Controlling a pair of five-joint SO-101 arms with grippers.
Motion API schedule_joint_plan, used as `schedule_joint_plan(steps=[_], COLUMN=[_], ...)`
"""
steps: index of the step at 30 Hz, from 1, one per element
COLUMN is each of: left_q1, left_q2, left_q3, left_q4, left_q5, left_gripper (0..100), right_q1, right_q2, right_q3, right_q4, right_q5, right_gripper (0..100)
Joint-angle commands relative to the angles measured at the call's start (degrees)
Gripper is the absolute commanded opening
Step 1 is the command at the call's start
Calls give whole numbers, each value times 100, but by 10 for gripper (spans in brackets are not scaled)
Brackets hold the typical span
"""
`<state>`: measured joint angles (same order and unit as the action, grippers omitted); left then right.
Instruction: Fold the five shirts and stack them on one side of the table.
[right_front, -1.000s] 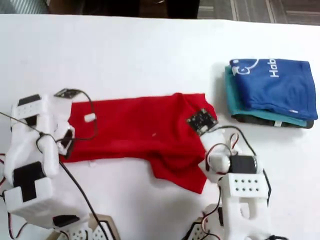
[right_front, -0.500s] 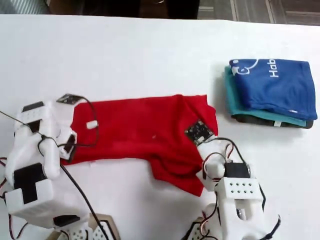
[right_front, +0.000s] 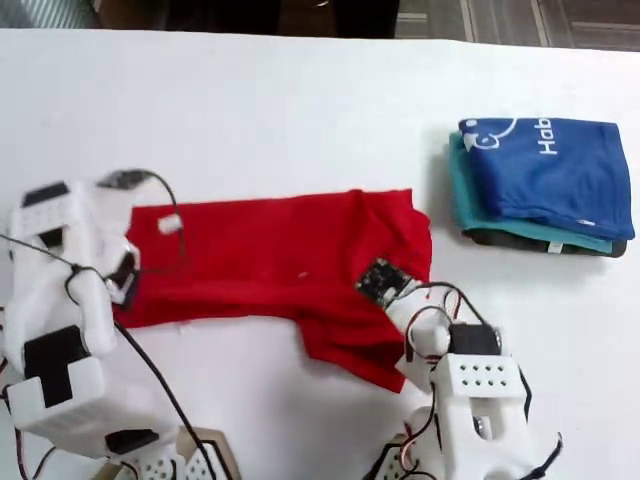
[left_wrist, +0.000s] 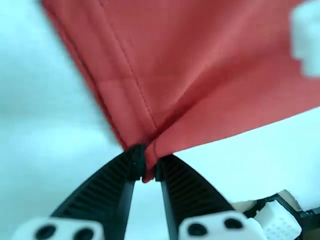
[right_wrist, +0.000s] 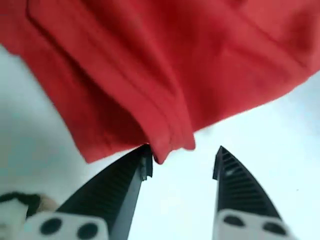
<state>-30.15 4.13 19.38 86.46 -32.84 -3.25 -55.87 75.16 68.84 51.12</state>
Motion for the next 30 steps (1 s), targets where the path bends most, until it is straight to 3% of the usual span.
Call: schedule_joint_plan(steps=[1, 7, 13, 15, 19, 23, 25, 30], left_q1=[-132, -105, -105, -97, -79, 70, 88, 88], left_q2=[-220, -220, -211, -211, -211, -220, -255, -255], left_q3=[-1130, -2413, -2053, -1780, -1358, -1235, -1244, -1552], left_q4=[651, 1354, 1380, 1284, 1055, 1090, 1160, 1556], left_q5=[35, 35, 35, 26, 26, 26, 26, 35], left_gripper=[32, 32, 32, 32, 39, 172, 230, 214], right_q1=[48, 57, 31, 31, 22, 22, 22, 22], right_q2=[-145, -145, -145, -127, -92, -84, -84, -75], right_q3=[-774, -2655, -3552, -3464, -2954, -2435, -2259, -2136], right_q4=[576, 1780, 1965, 1727, 875, -268, -708, -1103], right_q5=[132, 141, 97, -70, -1169, -2004, -2163, -2189], right_gripper=[209, 209, 209, 209, 209, 208, 208, 208])
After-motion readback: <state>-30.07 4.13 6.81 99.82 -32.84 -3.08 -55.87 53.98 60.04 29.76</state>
